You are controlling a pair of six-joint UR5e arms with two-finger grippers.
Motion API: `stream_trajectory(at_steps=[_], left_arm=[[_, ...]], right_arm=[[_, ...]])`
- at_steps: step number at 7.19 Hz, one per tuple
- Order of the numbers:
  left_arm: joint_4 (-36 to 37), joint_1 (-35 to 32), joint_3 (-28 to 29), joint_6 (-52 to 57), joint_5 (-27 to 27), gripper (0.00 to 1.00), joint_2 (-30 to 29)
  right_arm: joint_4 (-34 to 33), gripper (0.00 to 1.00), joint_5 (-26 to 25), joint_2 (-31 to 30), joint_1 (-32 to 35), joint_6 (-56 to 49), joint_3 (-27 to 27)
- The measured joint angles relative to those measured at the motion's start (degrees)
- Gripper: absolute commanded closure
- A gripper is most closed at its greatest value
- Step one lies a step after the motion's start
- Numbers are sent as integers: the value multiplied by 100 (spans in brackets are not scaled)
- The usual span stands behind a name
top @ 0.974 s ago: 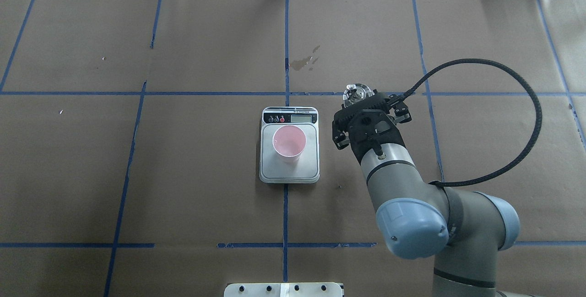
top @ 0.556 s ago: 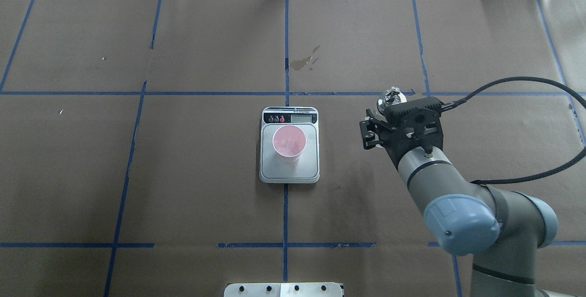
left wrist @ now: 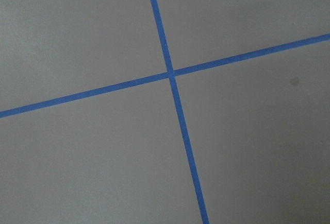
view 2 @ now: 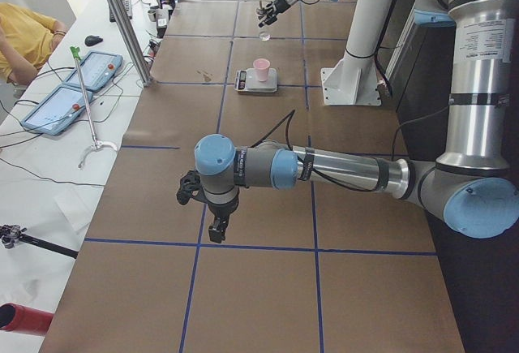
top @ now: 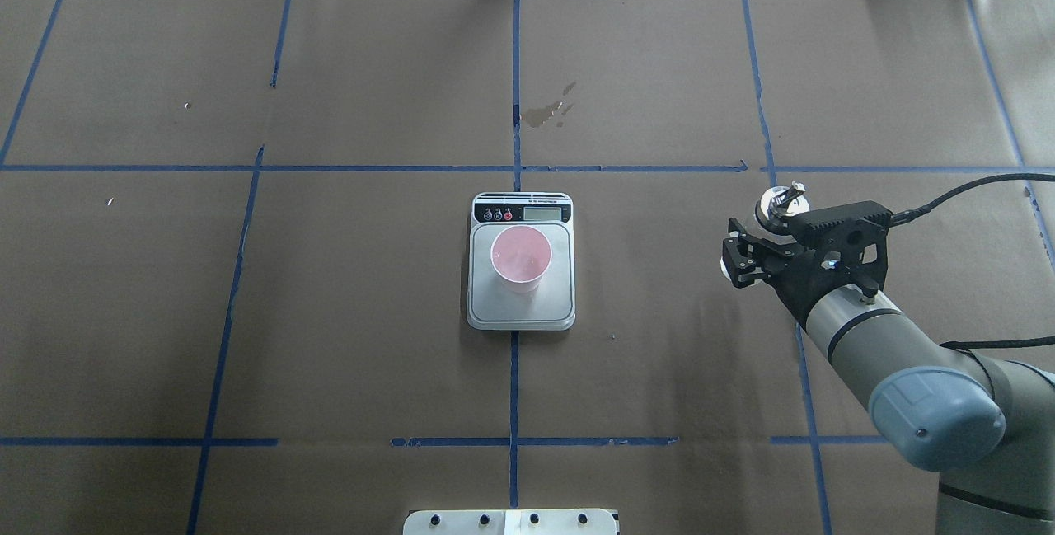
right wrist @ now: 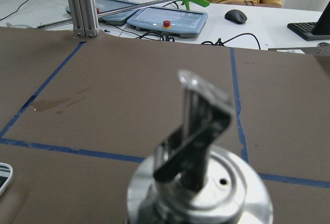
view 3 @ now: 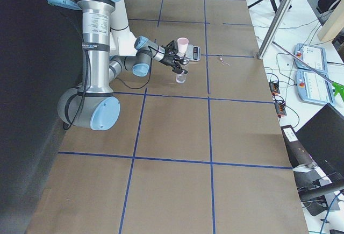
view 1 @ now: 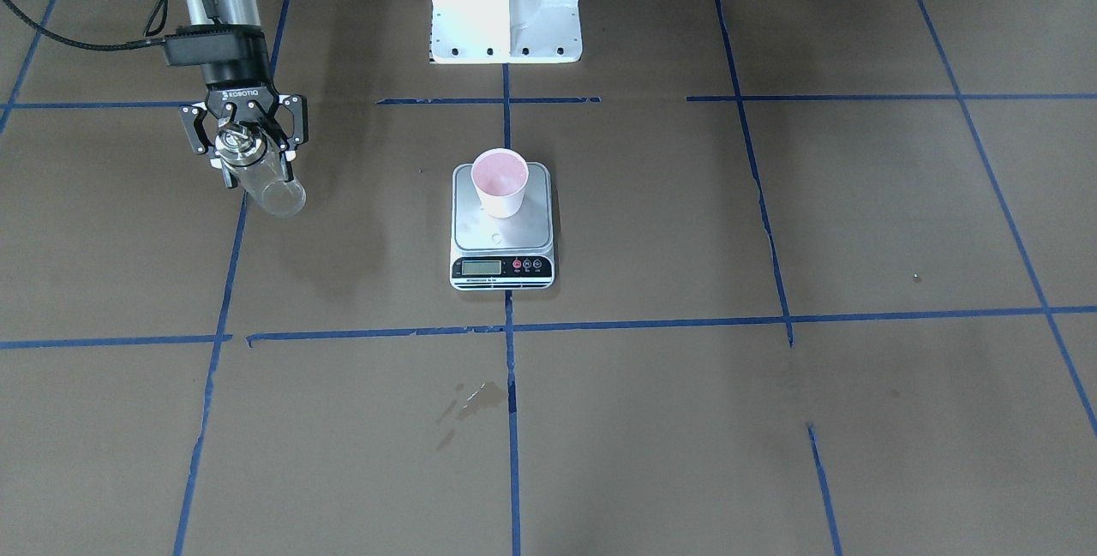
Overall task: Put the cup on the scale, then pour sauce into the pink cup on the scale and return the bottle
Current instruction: 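Lower the bottle onto the table with the right gripper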
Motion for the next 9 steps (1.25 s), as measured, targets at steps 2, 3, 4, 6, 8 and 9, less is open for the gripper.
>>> stream_trajectory(at_steps=[2,3,4,6,8,9], left_arm=[[-4,0,-1,0,0,0,10],[-4,0,1,0,0,0,12],[-7,0,2,0,0,0,13],[-12,0,3,0,0,0,14],[-13,0,8,0,0,0,14],[-13,0,7,0,0,0,14]], right_arm=[[96,100,-49,1,-14,409,-271],[113,100,-86,-7,-17,473,-385],[119,100,-151,-14,-19,493,-460],[122,97,-222,-13,-20,453,-548],[124,81,-227,-14,-20,430,-656],[130,69,-228,-14,-20,425,-682]])
